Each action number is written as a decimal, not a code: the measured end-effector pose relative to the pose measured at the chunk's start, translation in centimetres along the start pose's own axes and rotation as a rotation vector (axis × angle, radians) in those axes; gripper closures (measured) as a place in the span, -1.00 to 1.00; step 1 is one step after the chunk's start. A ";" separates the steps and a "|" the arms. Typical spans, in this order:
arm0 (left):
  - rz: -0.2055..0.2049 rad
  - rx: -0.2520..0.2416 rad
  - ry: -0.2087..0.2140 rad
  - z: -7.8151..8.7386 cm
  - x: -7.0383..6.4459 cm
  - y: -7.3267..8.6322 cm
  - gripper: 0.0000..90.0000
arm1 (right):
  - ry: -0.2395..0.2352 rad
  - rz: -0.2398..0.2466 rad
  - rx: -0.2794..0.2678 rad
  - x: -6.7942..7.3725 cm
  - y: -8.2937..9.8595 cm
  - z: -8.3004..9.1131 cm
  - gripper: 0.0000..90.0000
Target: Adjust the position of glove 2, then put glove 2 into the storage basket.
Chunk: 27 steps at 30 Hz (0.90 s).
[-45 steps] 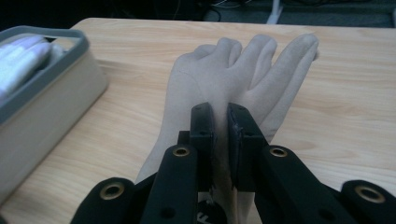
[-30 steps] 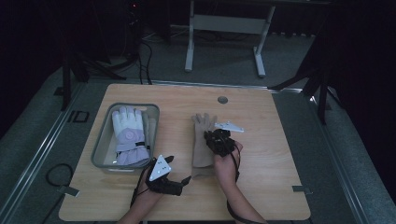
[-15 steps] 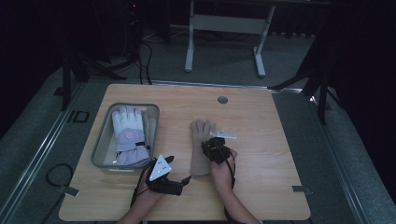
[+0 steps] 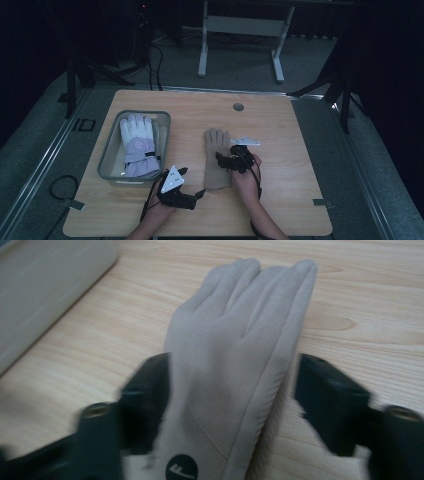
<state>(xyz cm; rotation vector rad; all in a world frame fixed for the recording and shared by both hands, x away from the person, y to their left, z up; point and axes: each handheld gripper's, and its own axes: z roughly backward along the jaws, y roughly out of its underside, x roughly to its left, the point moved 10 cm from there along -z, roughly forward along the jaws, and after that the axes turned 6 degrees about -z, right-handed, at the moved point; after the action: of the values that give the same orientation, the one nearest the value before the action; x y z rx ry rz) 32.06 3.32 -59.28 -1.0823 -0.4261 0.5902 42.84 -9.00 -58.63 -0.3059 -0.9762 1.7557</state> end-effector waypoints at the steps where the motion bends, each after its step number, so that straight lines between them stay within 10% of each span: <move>1: 0.001 -0.001 0.001 0.0 0.0 0.0 -0.93 | -0.033 0.000 0.014 0.0 0.0 0.1 -0.59; 13: -0.010 0.017 0.003 -0.6 -0.4 0.0 -0.92 | -0.169 0.124 -0.014 -0.5 -0.6 1.5 -0.68; 21: 0.036 0.074 0.023 -0.9 -0.4 0.1 -0.90 | -0.211 0.060 0.031 -0.5 -0.7 1.9 -0.70; 27: -0.045 0.110 0.033 -1.3 -1.2 -0.1 -0.90 | -0.247 0.092 0.048 0.1 -0.7 2.0 -0.78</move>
<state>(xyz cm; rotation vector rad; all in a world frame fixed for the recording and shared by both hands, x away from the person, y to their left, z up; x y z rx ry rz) 31.91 1.65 -59.81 -0.9733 -0.3839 0.5490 41.97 -9.73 -56.83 -0.1060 -1.1073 1.9301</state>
